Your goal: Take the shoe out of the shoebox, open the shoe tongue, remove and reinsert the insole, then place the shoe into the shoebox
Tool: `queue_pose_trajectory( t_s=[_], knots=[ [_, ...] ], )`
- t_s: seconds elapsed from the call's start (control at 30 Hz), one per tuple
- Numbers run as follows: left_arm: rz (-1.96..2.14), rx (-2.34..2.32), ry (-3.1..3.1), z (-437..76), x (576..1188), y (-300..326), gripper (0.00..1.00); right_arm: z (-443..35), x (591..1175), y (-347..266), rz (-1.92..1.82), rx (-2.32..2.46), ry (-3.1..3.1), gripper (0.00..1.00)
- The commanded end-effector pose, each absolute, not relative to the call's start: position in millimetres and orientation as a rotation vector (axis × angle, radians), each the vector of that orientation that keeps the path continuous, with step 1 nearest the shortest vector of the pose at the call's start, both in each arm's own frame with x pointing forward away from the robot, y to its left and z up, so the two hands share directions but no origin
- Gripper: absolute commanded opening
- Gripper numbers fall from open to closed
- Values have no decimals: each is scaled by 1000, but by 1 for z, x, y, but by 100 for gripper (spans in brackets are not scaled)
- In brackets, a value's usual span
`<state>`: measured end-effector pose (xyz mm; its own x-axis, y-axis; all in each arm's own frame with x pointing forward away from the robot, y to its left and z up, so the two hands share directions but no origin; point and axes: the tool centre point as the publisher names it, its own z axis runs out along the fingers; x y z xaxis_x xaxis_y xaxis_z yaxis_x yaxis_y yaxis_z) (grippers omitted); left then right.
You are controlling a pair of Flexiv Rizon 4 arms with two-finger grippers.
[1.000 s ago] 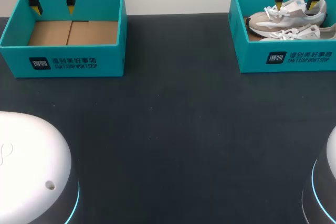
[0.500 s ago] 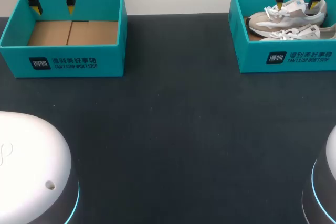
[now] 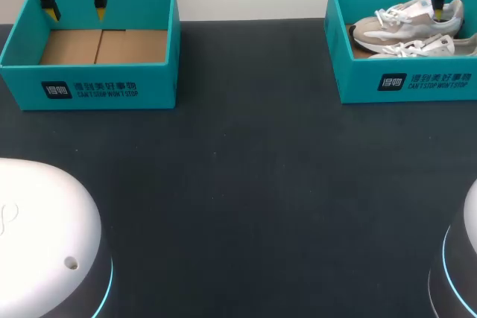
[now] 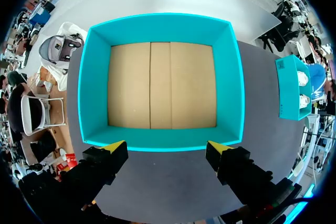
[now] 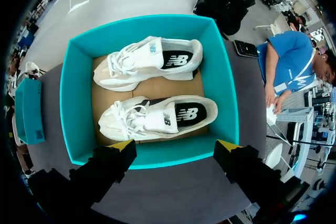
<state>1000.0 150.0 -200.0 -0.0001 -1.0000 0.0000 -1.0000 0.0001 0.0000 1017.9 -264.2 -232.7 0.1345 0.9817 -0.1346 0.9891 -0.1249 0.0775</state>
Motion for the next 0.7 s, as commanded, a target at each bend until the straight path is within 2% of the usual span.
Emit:
queue_pose_trajectory(
  t_s=[0.03,0.27,0.33,0.37,0.53,0.6,0.7],
  knots=[
    [0,-2221,2222,-200,1000,150,100,-248,1026,-285,-68,2259,1995,100],
    [0,-2221,2222,-200,1000,150,100,-270,1028,-305,-72,2199,2058,100],
    [0,-2221,2222,-200,1000,150,100,-274,1029,-308,-104,2173,2070,85],
    [0,-2221,2222,-200,1000,150,100,-278,1030,-311,-105,2180,2073,49],
    [0,-2221,2222,-200,1000,150,100,-285,1032,-318,-128,2163,2073,51],
    [0,-2221,2222,-200,1000,150,100,-288,1033,-321,-128,2154,2074,57],
    [0,-2221,2222,-200,1000,150,100,-293,1033,-325,-141,2136,2078,56]
  ],
)
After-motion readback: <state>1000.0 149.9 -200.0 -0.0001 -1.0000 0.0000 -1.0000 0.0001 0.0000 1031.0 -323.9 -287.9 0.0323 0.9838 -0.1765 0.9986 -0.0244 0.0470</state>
